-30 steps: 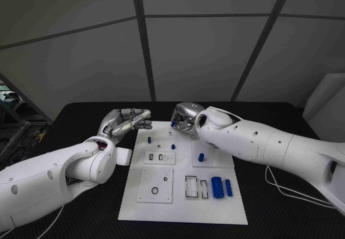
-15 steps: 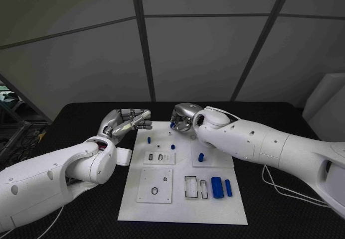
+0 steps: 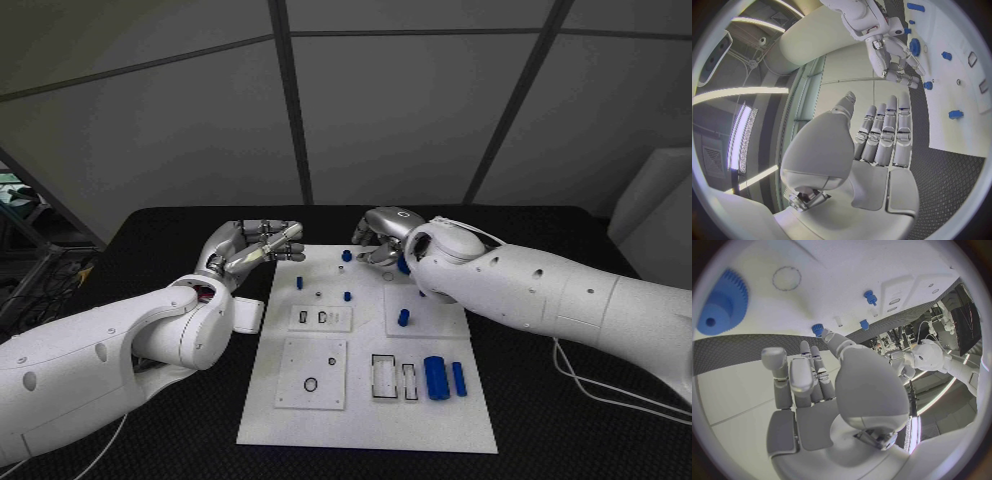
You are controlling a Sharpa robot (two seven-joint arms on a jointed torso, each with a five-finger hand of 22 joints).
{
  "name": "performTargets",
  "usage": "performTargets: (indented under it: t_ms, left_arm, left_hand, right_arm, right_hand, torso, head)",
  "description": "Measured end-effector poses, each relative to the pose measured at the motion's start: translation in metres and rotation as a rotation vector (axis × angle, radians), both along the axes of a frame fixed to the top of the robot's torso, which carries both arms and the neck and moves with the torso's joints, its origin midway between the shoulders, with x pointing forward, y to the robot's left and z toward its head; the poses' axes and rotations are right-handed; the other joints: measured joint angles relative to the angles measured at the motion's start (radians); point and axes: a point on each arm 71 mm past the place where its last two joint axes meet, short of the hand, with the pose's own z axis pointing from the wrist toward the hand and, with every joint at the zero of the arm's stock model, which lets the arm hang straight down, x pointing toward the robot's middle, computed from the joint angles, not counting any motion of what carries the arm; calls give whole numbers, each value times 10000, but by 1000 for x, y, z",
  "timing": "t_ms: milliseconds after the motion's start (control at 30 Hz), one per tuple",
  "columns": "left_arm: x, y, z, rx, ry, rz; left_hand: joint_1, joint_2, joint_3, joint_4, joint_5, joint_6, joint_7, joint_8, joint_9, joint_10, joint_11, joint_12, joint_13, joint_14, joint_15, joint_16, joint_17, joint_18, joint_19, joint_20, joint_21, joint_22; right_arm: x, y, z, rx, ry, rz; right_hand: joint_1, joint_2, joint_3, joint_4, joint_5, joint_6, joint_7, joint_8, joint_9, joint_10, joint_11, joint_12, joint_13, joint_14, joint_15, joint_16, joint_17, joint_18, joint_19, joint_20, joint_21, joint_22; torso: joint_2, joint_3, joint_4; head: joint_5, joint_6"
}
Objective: Assemble the parts on the task board
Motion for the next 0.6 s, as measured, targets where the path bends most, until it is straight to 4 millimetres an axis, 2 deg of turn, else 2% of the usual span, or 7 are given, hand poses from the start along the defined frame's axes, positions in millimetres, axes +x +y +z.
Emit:
performTargets:
  t_ms: [167, 267, 333, 400, 467, 533, 600]
  left_arm:
    - [0, 3, 0, 26, 11, 50]
    - [1, 5, -1, 41, 20, 75]
    - [1, 5, -1, 44, 27, 77]
    - [1, 5, -1, 44, 32, 72]
    - [1, 5, -1, 42, 37, 65]
    - [1, 5, -1, 40, 40, 56]
    - [1, 5, -1, 34, 42, 42]
  left_hand:
    - [0, 0, 0, 0, 0, 0, 0, 0, 0, 0, 0, 0, 0, 0, 0, 0, 0, -1, 0, 0, 38, 0]
    - [0, 0, 0, 0, 0, 0, 0, 0, 0, 0, 0, 0, 0, 0, 0, 0, -1, 0, 0, 0, 38, -1]
    - [0, 0, 0, 0, 0, 0, 0, 1, 0, 0, 0, 0, 0, 0, 0, 1, -1, -1, 0, 0, 38, -1]
    - [0, 0, 0, 0, 0, 0, 0, 1, 0, 0, 0, 0, 1, 0, 0, 1, -1, -1, 0, 0, 38, -1]
    - [0, 0, 0, 0, 0, 0, 0, 1, 0, 0, 0, 0, 1, 0, 0, 1, -1, -1, 0, 0, 38, -1]
    - [0, 0, 0, 0, 0, 0, 0, 1, 0, 0, 0, 0, 0, 0, 0, 1, -1, 0, 0, 0, 38, -1]
    - [0, 0, 0, 0, 0, 0, 0, 1, 0, 0, 0, 0, 1, 0, 0, 1, -2, -1, 0, 0, 38, -2]
  right_arm:
    - [-8, -33, 13, 519, -164, -342]
    - [-14, -56, 23, 880, -79, -670]
    - [-16, -74, 26, 1059, 119, -1032]
    - [-17, -86, 26, 1154, 343, -1312]
    - [-18, -97, 25, 1234, 621, -1598]
    - [-19, -103, 24, 1258, 860, -1785]
    - [-19, -108, 23, 1261, 1111, -1951]
  right_hand:
    - [10, 10, -129, 129, 213, 368, -28, 95, 30, 955, -146, 478, 140, 0, 0, 160, 266, -1, 257, -77, 257, 364]
    - [-248, -248, -475, 304, 654, 306, -125, 95, 17, 1898, -364, 989, 404, -9, -216, 367, 578, 0, 465, -179, 428, 641]
    - [-548, -548, -1213, 623, 1263, 26, -253, 10, -22, 2451, -490, 1460, 738, 1, -342, 474, 734, -2, 577, -291, 514, 811]
    - [-546, -547, -2074, 879, 1530, -204, -307, 10, -22, 2748, -575, 1961, 1155, -2, -401, 599, 930, -165, 725, -357, 623, 988]
    - [-210, -485, -3007, 1184, 1645, -297, -368, 74, -8, 2830, -629, 2692, 1811, -23, -423, 893, 1463, -164, 950, -400, 792, 1298]
    - [484, -299, -4062, 1911, 1658, -457, -372, 304, 26, 2176, -629, 4152, 3303, -36, -435, 1246, 2042, -164, 1151, -435, 987, 1639]
    - [815, -238, -4337, 2285, 1658, -496, -334, 426, 33, 2087, -571, 5522, 4695, -31, -439, 1510, 2553, -321, 1315, -382, 1135, 1921]
  torso:
    - [-10, 5, -47]
    - [-18, 16, -91]
    - [-21, 28, -127]
    - [-22, 40, -158]
    - [-23, 46, -179]
    - [-23, 53, -201]
    - [-22, 56, -210]
  head:
    - [-20, 70]
    - [-68, 98]
    - [-83, 119]
    - [-96, 140]
    - [-115, 150]
    - [-137, 157]
    - [-151, 158]
